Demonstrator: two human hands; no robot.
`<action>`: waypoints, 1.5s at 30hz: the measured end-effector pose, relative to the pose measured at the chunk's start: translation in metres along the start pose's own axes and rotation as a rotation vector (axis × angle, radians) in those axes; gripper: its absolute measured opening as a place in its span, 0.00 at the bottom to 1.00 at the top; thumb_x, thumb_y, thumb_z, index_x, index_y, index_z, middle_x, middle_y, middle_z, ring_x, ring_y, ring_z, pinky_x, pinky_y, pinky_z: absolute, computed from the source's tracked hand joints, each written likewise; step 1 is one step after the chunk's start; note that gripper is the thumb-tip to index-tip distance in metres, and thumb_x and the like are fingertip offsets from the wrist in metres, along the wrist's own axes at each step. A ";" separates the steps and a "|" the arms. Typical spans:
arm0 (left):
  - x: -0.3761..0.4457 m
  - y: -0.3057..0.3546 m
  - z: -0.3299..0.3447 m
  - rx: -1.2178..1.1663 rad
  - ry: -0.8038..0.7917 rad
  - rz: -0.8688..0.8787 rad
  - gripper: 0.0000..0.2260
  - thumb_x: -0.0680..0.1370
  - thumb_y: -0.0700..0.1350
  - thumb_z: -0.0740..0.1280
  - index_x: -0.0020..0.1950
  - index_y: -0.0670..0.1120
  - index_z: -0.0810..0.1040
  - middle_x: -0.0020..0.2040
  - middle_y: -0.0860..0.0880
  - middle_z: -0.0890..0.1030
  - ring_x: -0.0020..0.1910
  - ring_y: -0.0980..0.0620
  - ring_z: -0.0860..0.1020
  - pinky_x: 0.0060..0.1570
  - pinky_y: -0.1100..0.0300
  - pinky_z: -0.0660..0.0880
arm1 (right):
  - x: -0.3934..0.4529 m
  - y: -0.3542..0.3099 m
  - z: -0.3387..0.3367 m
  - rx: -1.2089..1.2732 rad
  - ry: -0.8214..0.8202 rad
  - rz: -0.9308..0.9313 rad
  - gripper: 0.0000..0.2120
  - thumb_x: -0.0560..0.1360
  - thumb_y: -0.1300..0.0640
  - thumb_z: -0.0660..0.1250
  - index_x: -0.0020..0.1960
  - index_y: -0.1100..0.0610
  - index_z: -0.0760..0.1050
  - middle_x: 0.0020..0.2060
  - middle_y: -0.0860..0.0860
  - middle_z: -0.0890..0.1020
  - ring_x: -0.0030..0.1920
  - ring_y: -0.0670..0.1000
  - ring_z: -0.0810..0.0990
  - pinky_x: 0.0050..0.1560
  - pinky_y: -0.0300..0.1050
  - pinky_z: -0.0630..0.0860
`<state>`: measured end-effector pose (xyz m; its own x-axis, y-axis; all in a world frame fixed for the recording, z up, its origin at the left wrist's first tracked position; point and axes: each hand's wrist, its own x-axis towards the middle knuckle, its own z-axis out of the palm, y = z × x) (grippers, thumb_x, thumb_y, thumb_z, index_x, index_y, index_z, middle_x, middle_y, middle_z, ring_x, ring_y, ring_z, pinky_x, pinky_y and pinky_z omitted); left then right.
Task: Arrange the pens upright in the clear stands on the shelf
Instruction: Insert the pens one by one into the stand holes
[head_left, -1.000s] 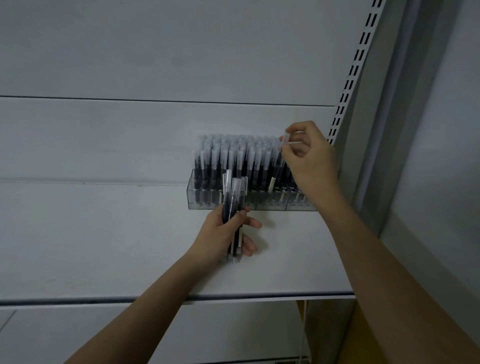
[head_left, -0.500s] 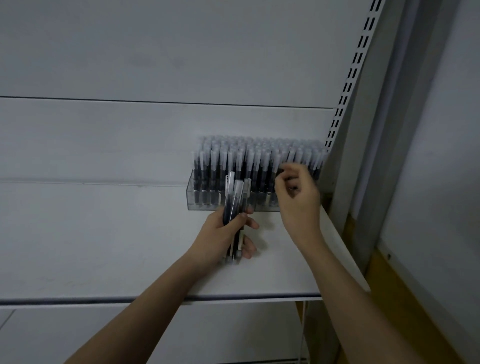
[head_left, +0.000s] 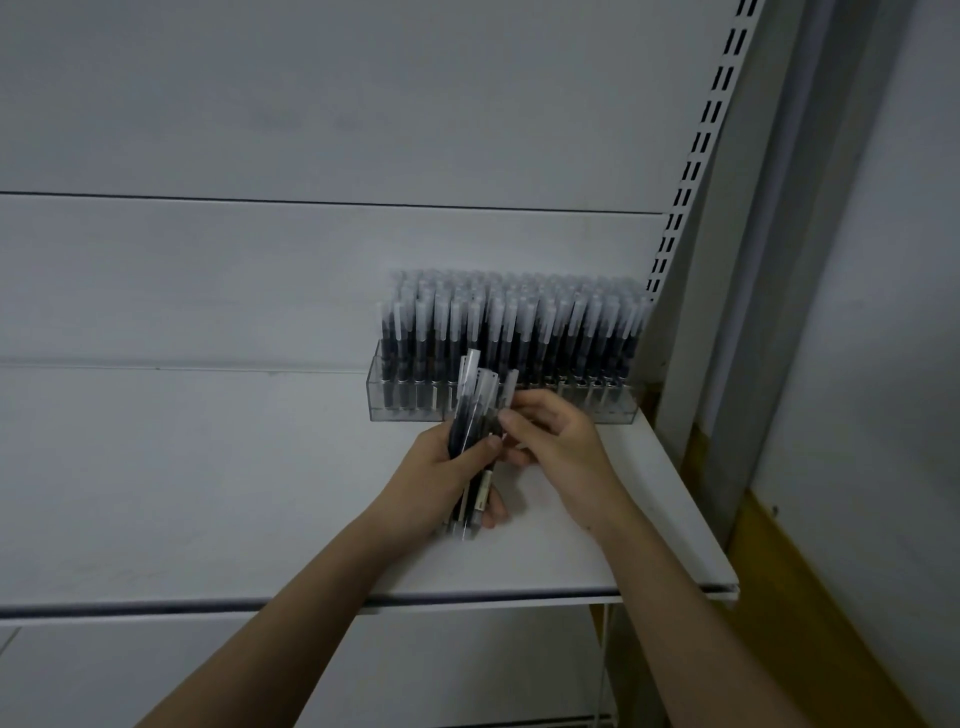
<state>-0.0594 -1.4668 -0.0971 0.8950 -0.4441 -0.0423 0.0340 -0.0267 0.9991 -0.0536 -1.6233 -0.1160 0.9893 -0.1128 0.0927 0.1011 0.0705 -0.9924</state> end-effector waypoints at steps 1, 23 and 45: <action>0.001 -0.001 -0.001 0.004 0.005 0.004 0.11 0.84 0.43 0.61 0.58 0.35 0.75 0.37 0.46 0.85 0.26 0.47 0.80 0.25 0.60 0.74 | 0.000 0.000 0.000 -0.015 0.004 0.001 0.06 0.77 0.62 0.70 0.54 0.59 0.80 0.48 0.54 0.85 0.47 0.50 0.85 0.45 0.42 0.82; 0.007 -0.010 -0.005 -0.089 -0.004 0.036 0.08 0.84 0.42 0.60 0.61 0.41 0.73 0.49 0.41 0.85 0.30 0.41 0.80 0.28 0.56 0.78 | 0.045 -0.061 -0.034 -0.453 0.400 -0.456 0.08 0.78 0.58 0.70 0.55 0.53 0.74 0.46 0.48 0.81 0.45 0.46 0.81 0.45 0.35 0.77; 0.023 0.003 0.022 -0.165 -0.030 0.088 0.09 0.84 0.43 0.59 0.58 0.42 0.78 0.51 0.43 0.85 0.32 0.44 0.82 0.31 0.56 0.79 | -0.005 -0.044 -0.014 -0.111 0.041 -0.059 0.02 0.77 0.64 0.70 0.48 0.62 0.80 0.37 0.51 0.83 0.37 0.41 0.83 0.37 0.32 0.77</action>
<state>-0.0481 -1.4971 -0.0949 0.8839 -0.4653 0.0475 0.0309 0.1594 0.9867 -0.0647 -1.6392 -0.0738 0.9767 -0.1537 0.1497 0.1441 -0.0471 -0.9884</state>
